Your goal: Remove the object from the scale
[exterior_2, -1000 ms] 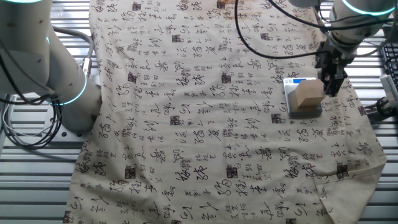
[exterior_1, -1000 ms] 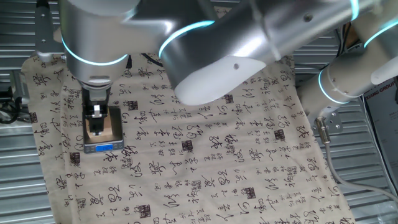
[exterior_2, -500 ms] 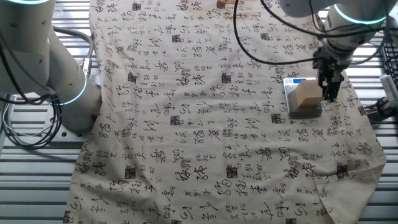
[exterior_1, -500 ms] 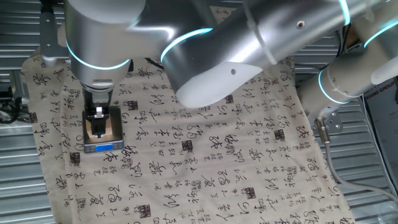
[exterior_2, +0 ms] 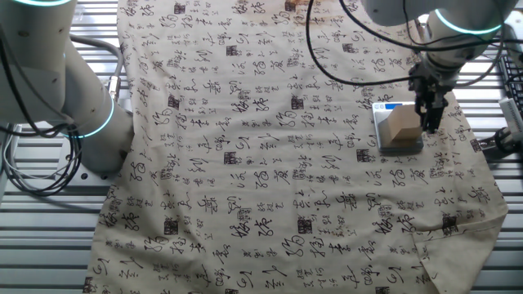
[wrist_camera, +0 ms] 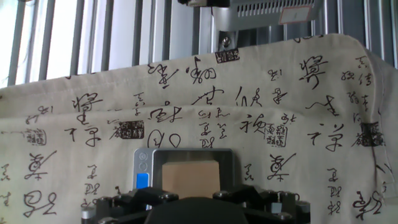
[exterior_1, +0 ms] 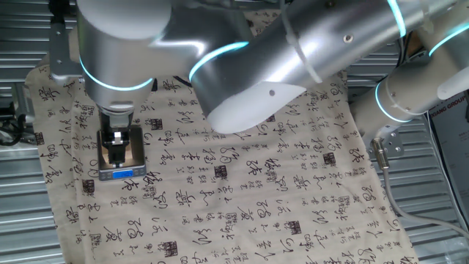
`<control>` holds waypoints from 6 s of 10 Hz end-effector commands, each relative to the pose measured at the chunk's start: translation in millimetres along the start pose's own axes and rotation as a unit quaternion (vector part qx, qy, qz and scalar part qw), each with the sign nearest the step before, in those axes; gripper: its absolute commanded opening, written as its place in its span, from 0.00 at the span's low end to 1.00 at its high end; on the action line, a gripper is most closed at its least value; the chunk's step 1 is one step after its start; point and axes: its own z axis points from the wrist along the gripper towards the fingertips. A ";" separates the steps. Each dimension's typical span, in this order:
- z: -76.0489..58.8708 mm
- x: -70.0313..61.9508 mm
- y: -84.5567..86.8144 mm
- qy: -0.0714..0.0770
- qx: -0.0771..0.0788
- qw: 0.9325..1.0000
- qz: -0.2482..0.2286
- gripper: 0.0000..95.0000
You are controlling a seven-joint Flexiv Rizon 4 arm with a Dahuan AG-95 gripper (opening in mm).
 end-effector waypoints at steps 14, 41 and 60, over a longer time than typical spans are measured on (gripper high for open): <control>25.6 6.3 -0.9 -0.002 0.000 1.000 -0.001 0.80; 5.5 0.0 -0.9 0.012 -0.003 0.999 0.033 0.00; -52.4 149.1 -29.0 0.005 -0.021 0.999 0.038 0.00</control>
